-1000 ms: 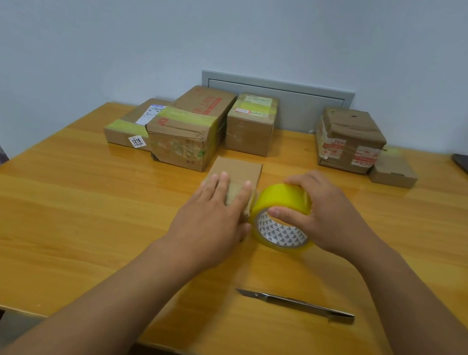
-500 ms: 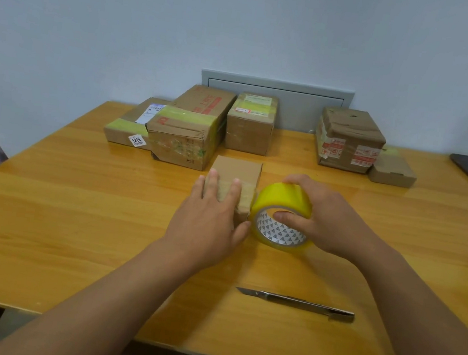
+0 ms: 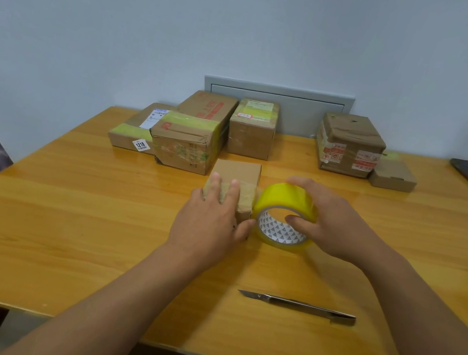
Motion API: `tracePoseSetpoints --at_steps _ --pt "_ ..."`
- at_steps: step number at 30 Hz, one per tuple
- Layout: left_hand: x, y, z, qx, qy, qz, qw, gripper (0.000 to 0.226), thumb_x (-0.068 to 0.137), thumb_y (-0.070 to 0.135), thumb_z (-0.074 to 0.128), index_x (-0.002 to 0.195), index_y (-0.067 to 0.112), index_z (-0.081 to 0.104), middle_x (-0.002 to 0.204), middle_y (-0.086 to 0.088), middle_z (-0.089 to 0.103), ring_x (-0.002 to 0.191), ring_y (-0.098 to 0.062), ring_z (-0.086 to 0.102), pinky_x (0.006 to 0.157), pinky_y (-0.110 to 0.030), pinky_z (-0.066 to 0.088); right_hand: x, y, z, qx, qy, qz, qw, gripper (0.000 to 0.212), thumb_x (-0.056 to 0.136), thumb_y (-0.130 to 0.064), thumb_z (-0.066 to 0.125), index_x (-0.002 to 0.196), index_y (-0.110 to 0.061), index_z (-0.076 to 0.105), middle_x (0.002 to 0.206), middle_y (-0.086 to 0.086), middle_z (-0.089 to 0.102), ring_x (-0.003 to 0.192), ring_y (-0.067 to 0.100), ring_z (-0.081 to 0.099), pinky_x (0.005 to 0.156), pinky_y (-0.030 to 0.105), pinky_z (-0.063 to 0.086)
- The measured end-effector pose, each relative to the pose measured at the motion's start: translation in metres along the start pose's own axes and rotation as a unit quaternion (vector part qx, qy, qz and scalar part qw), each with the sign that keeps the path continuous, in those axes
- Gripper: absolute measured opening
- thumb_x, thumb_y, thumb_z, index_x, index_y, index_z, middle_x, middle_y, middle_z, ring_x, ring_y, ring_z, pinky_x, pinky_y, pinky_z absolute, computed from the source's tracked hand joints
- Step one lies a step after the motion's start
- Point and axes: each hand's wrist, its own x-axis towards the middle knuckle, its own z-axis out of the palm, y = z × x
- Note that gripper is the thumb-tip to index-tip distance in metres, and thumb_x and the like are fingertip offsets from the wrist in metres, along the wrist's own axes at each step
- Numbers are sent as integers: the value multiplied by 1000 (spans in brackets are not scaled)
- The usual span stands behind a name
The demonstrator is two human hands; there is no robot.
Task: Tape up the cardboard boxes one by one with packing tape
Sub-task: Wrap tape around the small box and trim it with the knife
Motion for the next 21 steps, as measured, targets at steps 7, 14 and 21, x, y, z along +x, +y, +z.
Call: tracePoseSetpoints --at_steps 7,14,21 --pt "-1 -6 3 -134 61 4 989 61 98 59 33 151 54 3 165 -3 10 142 -37 27 109 -45 34 9 -4 -1 81 115 21 990 78 86 -29 72 149 -34 26 117 -7 46 102 15 51 88 33 46" --pt "5 5 16 -359 81 -16 930 60 95 66 26 150 52 9 151 0 45 142 -28 36 116 -60 21 9 -13 13 344 118 75 929 54 85 -20 74 130 -25 46 114 -6 63 95 -2 63 77 18 54" --pt "6 12 15 -409 120 1 905 63 96 45 37 154 24 27 143 3 53 129 -13 49 102 -42 45 7 -15 18 391 113 76 910 58 80 -24 76 126 -33 42 109 -14 60 95 -8 60 75 16 52"
